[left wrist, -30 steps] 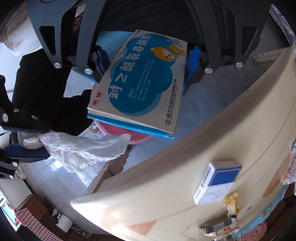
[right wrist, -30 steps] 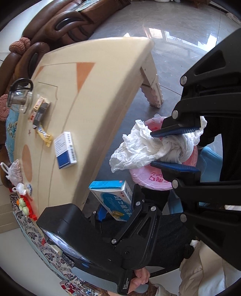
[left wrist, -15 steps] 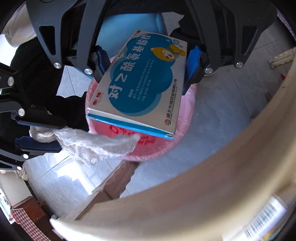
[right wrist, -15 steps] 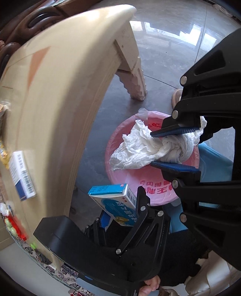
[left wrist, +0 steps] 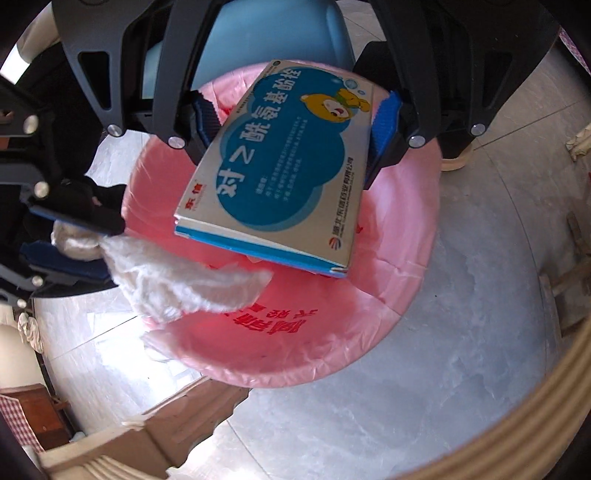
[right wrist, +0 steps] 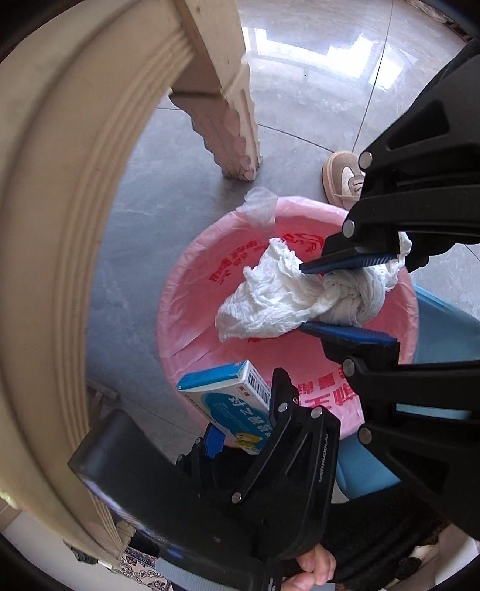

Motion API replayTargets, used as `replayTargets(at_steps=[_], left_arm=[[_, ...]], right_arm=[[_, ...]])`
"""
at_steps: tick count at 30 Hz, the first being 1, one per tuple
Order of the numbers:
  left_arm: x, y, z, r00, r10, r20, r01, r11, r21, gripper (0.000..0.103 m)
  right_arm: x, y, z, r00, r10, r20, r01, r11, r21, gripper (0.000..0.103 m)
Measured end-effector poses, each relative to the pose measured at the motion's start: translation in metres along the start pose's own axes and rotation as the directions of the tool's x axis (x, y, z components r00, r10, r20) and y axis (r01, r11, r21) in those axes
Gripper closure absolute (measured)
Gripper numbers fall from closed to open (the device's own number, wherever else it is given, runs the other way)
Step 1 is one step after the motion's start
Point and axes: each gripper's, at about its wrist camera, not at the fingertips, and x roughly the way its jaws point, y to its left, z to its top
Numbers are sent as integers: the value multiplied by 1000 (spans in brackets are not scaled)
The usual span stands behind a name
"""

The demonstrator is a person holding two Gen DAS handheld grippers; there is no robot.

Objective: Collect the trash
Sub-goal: 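Lower the held tissue and medicine box over the pink bin, then open the right tool and left tool, dropping tissue and box into the bin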

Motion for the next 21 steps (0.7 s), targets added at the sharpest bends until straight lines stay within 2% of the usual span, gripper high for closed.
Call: replayTargets(at_steps=[10, 15, 18, 21], left_arm=[[45, 9, 16, 996, -21, -92, 21, 1000, 2, 37], [52, 11, 21, 993, -24, -114, 24, 1000, -3, 37], [50, 8, 23, 992, -39, -119, 39, 999, 1, 33], [50, 6, 24, 993, 12, -117, -9, 1000, 22, 29]], right_arm=[[51, -11, 5, 995, -2, -95, 5, 1000, 31, 76], [59, -12, 6, 994, 7, -113, -2, 999, 41, 76], [63, -13, 6, 992, 16, -125, -11, 999, 40, 76], [67, -11, 5, 991, 20, -133, -15, 999, 36, 75]])
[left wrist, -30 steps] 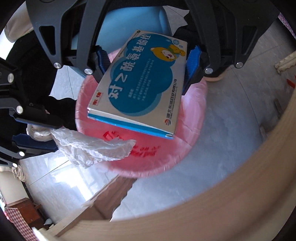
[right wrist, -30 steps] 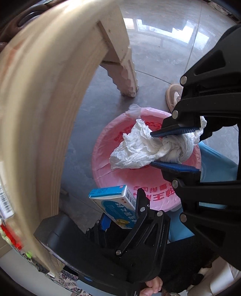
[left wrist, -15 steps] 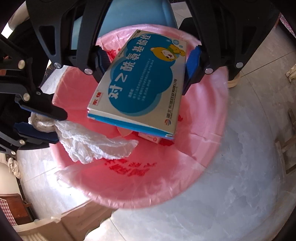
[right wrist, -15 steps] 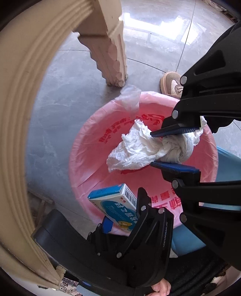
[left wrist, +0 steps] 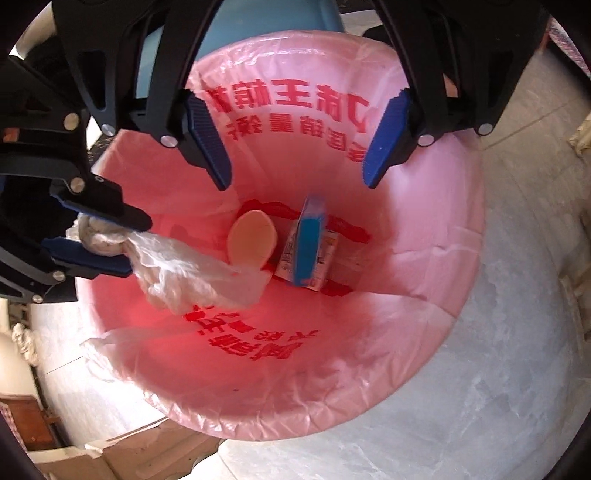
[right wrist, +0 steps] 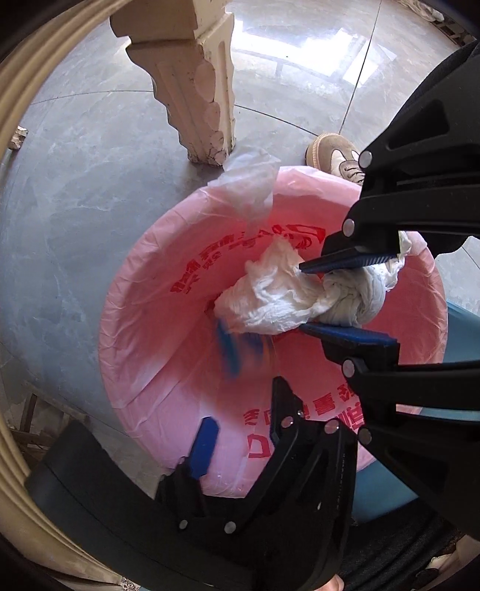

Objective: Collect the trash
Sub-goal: 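Open the right tool and left tool, dropping tissue and box into the bin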

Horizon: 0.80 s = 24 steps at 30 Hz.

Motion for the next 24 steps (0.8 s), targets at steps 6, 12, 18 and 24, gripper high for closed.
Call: replayTargets(at_steps=[6, 12, 18, 24], left_arm=[[-4, 2, 0, 999, 27, 20, -27, 1000, -7, 25], [-11, -1, 0, 999, 23, 38, -22, 1000, -13, 25], [-23, 3, -4, 997, 25, 76, -23, 999, -25, 25], [-39, -3, -11, 991, 58, 119, -56, 998, -16, 25]], right_arm=[[6, -2, 4, 1000, -12, 8, 12, 1000, -13, 60], [4, -1, 4, 1000, -21, 18, 21, 1000, -19, 47], [-4, 1, 5, 1000, -13, 27, 13, 1000, -13, 47], [-22, 10, 0, 998, -18, 64, 19, 999, -28, 47]])
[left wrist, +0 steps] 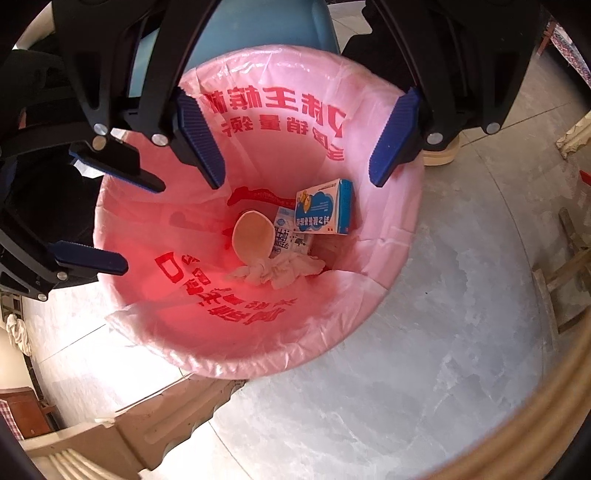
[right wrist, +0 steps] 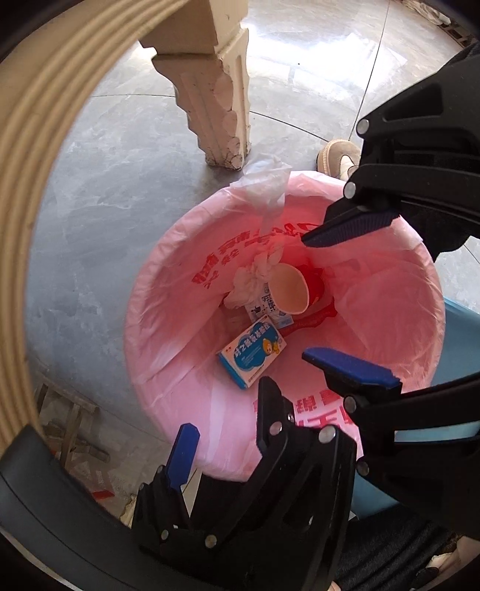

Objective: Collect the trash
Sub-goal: 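Open the right tool and left tool, dropping tissue and box into the bin, then raise both tools back over the table toward the white-blue box and playing cards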

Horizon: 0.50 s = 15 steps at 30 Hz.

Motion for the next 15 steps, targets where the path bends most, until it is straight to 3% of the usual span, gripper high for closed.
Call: replayTargets(at_steps=[4, 9, 11, 12, 15], left_arm=[[-33, -4, -18, 999, 21, 50, -22, 1000, 13, 25], [-109, -9, -60, 985, 16, 170, -22, 999, 35, 24], [-140, -8, -73, 978, 18, 208, -28, 999, 44, 22], [-158, -7, -78, 972, 24, 233, -36, 998, 47, 19], [-216, -2, -89, 950, 43, 309, -60, 997, 48, 14]], right_arm=[[-33, 11, -11, 998, 9, 55, -8, 1000, -7, 47], [-103, 26, -31, 985, 64, 161, -61, 998, -24, 47], [-131, 30, -34, 976, 74, 202, -67, 997, -42, 35], [-150, 32, -34, 969, 78, 233, -67, 996, -51, 22], [-205, 35, -25, 942, 111, 315, -92, 993, -72, 19]])
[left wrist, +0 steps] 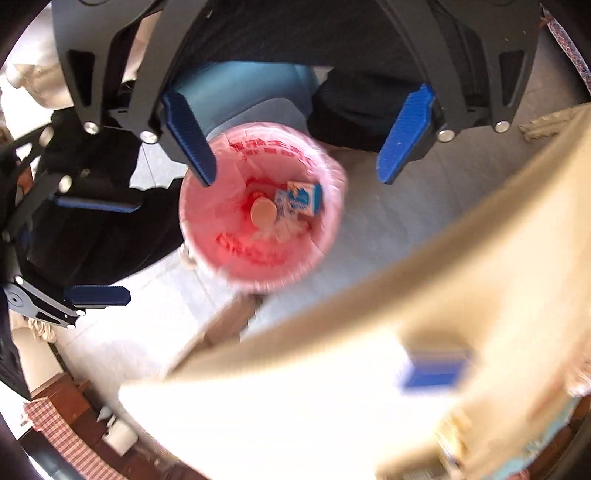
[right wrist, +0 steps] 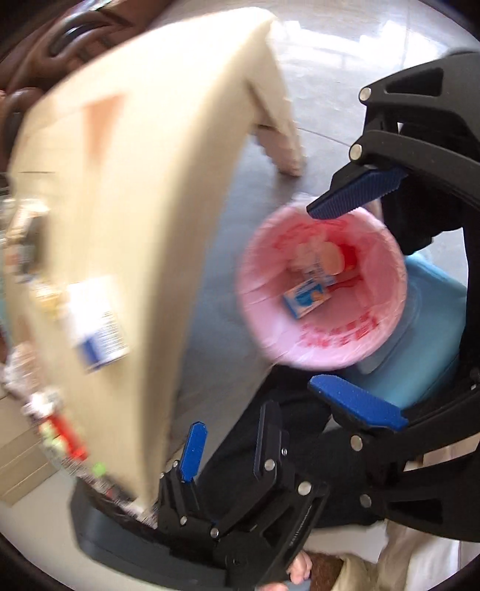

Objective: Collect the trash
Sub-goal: 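Raise both tools back over the table toward the white-blue box and playing cards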

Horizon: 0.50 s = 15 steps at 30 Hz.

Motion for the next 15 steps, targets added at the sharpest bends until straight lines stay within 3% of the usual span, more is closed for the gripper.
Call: replayTargets(at_steps=[4, 10, 15], left_arm=[[-66, 16, 23, 995, 87, 57, -88, 996, 20, 12], [-134, 29, 67, 980, 183, 71, -189, 979, 78, 11], [-170, 40, 100, 984, 159, 84, -166, 983, 82, 11]], right_arm=[[-58, -2, 45, 996, 45, 74, -46, 999, 2, 19], [-134, -2, 123, 988, 35, 152, -34, 999, -14, 11], [-177, -16, 186, 978, 41, 204, -47, 999, 25, 10]])
